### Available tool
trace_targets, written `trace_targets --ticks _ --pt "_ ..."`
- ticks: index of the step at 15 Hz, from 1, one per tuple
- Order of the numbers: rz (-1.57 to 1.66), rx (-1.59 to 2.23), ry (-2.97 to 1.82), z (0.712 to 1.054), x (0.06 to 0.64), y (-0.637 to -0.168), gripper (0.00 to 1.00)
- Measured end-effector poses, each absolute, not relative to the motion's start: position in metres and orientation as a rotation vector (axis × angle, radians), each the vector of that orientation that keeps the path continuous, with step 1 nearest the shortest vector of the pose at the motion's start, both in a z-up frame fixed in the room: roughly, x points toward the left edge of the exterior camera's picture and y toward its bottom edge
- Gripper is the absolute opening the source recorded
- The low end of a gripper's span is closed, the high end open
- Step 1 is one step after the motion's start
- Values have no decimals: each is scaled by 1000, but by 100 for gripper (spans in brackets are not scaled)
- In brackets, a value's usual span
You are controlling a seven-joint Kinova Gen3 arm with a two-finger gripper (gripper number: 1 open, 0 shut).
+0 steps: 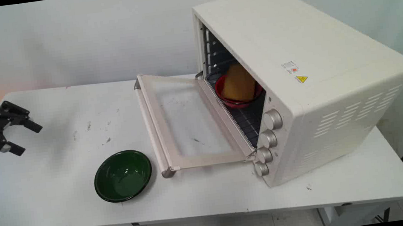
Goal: Close the oven
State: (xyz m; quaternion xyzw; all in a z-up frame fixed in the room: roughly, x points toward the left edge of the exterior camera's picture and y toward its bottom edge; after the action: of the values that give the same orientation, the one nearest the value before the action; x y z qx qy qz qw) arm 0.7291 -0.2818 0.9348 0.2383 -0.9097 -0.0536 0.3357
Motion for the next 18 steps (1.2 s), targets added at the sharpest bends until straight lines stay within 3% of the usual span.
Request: trace_targets --ticks 10,18 --pt "-33 627 -2384 934 695 -303 100" --pt "120 680 -2437 909 634 -341 100"
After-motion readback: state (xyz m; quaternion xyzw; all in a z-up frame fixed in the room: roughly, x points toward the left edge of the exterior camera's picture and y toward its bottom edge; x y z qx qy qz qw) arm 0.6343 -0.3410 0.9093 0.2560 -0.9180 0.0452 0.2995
